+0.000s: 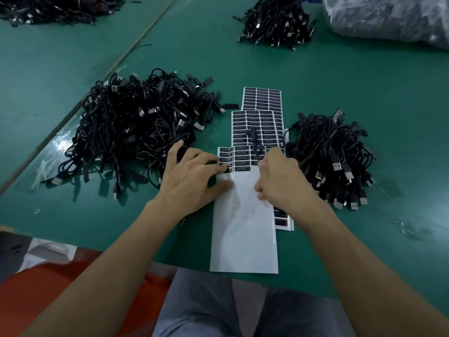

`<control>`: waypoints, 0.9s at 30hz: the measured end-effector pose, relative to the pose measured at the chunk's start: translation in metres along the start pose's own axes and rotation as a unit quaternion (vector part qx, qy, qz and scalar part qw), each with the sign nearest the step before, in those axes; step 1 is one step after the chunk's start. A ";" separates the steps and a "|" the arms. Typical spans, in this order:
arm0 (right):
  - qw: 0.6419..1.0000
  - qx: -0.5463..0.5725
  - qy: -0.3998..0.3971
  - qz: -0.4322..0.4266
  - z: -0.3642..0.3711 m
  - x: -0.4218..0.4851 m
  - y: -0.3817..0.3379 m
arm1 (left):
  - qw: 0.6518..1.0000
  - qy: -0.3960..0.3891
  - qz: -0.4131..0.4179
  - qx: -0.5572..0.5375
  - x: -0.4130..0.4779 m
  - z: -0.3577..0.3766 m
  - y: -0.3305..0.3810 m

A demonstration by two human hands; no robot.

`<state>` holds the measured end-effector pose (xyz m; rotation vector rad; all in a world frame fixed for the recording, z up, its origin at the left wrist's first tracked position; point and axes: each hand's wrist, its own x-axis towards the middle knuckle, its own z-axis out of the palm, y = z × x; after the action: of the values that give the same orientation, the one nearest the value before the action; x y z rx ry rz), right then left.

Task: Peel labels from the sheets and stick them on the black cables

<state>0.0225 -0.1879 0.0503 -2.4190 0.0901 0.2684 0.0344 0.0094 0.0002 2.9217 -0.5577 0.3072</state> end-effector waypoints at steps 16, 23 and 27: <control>0.971 0.122 0.057 -0.198 -0.002 0.006 0.003 | 0.976 0.189 0.105 0.014 0.030 -0.020 0.012; 0.977 0.160 0.005 -0.145 0.001 0.007 0.013 | 0.972 0.220 0.051 0.061 0.027 -0.031 -0.003; 0.974 0.207 0.036 -0.086 0.003 0.012 0.015 | 0.990 0.100 -0.014 0.094 0.023 -0.024 -0.006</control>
<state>0.0316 -0.1976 0.0361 -2.0066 -0.0297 0.0717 0.0534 0.0117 0.0284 3.0225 -0.4807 0.6758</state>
